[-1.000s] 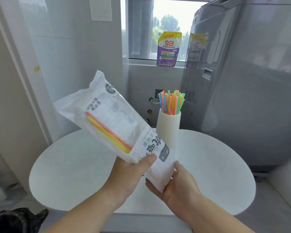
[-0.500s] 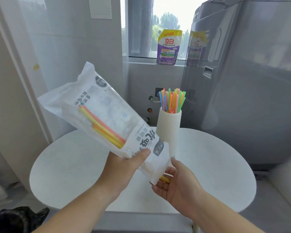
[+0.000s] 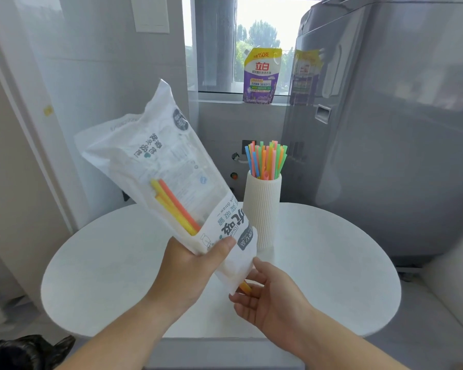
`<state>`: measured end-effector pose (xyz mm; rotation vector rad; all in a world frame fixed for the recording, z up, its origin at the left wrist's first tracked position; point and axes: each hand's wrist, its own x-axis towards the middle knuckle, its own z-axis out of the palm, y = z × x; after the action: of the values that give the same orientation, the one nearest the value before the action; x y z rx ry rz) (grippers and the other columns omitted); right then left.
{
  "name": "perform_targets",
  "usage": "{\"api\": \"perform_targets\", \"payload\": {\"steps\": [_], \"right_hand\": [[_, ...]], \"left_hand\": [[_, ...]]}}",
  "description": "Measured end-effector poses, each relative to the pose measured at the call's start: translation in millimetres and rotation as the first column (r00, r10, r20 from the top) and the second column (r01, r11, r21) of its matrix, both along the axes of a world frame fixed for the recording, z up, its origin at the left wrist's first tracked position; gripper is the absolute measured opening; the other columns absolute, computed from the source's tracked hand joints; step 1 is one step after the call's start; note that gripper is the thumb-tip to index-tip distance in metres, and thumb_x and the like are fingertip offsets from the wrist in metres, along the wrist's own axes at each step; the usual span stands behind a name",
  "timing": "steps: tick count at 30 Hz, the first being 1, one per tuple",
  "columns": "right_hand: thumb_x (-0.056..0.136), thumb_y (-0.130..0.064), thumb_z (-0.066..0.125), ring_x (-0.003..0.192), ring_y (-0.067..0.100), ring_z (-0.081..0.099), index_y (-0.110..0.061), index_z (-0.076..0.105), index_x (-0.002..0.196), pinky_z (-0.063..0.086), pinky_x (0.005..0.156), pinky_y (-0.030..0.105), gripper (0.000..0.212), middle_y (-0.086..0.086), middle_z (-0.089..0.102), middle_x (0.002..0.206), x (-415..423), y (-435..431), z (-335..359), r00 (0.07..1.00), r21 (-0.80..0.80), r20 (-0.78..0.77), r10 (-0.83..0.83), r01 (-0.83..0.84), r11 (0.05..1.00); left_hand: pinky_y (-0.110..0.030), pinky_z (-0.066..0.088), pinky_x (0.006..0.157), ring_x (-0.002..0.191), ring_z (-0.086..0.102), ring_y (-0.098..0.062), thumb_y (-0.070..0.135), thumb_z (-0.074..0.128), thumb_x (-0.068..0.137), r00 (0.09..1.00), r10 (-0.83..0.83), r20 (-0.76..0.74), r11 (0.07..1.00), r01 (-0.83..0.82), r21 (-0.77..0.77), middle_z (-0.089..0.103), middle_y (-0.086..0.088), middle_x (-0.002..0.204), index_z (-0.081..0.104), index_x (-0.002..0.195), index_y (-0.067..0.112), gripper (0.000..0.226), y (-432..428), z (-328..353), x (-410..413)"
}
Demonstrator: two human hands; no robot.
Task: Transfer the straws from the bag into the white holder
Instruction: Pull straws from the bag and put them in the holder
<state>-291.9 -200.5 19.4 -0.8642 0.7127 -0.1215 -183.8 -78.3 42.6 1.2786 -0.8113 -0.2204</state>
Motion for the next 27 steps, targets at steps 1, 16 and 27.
{"api": "perform_targets", "payload": {"steps": [1,16,27], "right_hand": [[0.097,-0.036,0.059,0.064,0.030,0.066,-0.001,0.064,0.100,0.056,0.057,0.035,0.036,0.017,0.068,0.073,-0.1,-0.9,0.2,1.000,0.015,0.011,0.002,-0.002,1.000],[0.086,-0.004,0.072,0.059,0.015,0.064,0.006,0.066,0.103,0.057,0.057,0.024,0.021,0.013,0.069,0.078,-0.1,-24.1,2.4,0.981,-0.007,0.193,0.032,-0.032,0.999],[0.070,-0.004,0.077,0.057,0.015,0.066,-0.004,0.078,0.069,0.056,0.053,0.022,0.002,0.009,0.068,0.066,-5.7,-66.6,24.8,0.921,0.069,0.318,-0.226,0.216,0.974]], "left_hand": [[-0.015,0.057,0.086,0.117,0.073,-0.008,0.016,0.073,0.089,1.000,0.007,0.001,1.000,-0.007,-0.001,0.080,0.015,0.122,0.074,0.122,0.041,0.041,0.4,-0.6,-0.1],[-0.046,0.062,0.086,0.106,0.078,-0.021,0.019,0.076,0.088,0.922,0.112,-0.371,0.990,-0.136,-0.041,0.082,0.003,0.116,0.079,0.113,0.036,0.030,1.9,-2.2,14.6],[-0.030,0.063,0.057,0.085,0.081,-0.017,0.007,0.069,0.097,0.736,0.014,-0.677,0.988,-0.113,-0.102,0.084,-0.005,0.106,0.072,0.124,0.015,0.029,-3.0,-5.3,19.7]]}}
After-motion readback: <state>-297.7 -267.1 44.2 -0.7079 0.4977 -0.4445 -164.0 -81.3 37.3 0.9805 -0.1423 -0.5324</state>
